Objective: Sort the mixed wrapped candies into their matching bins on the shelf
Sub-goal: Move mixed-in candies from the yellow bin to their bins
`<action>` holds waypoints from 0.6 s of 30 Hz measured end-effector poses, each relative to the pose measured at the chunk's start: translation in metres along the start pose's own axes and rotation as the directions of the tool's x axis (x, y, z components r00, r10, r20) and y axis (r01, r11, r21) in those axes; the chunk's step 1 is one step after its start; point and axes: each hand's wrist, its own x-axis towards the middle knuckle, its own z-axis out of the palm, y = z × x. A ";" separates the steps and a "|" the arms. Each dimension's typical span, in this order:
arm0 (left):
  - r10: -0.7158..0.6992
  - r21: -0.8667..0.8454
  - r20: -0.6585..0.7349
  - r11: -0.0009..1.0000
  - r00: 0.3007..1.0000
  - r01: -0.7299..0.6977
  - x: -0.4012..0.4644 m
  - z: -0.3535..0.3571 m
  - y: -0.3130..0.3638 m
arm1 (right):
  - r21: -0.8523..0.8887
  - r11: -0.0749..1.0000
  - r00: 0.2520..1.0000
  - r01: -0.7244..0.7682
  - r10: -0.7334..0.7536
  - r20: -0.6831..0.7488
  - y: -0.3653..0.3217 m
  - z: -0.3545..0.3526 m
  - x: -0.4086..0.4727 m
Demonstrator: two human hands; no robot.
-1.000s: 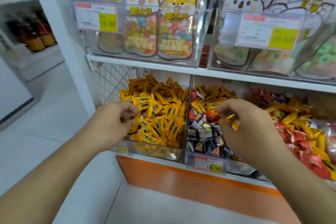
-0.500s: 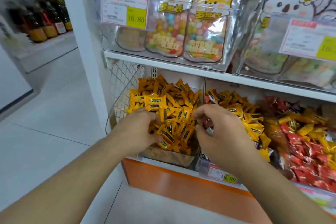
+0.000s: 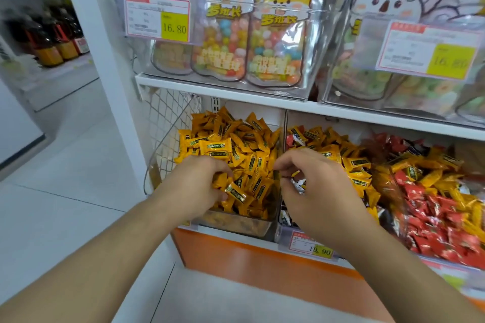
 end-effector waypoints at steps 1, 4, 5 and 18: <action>-0.006 -0.012 -0.011 1.000 1.000 0.005 0.000 -0.001 0.001 | 0.002 1.000 1.000 -0.003 0.003 -0.005 0.002 -0.002 -0.001; -0.031 -0.106 -0.067 0.994 0.997 0.024 0.001 -0.009 0.002 | 0.015 1.000 1.000 -0.011 0.011 -0.024 0.007 -0.008 -0.003; -0.044 -0.160 -0.095 0.987 0.994 0.029 0.002 -0.013 0.003 | 0.015 1.000 0.999 -0.015 0.016 -0.029 0.008 -0.010 -0.003; 0.031 -0.577 -0.076 0.814 0.997 -0.070 0.027 -0.001 0.033 | 0.003 0.999 0.999 -0.039 0.039 -0.033 0.015 -0.019 -0.003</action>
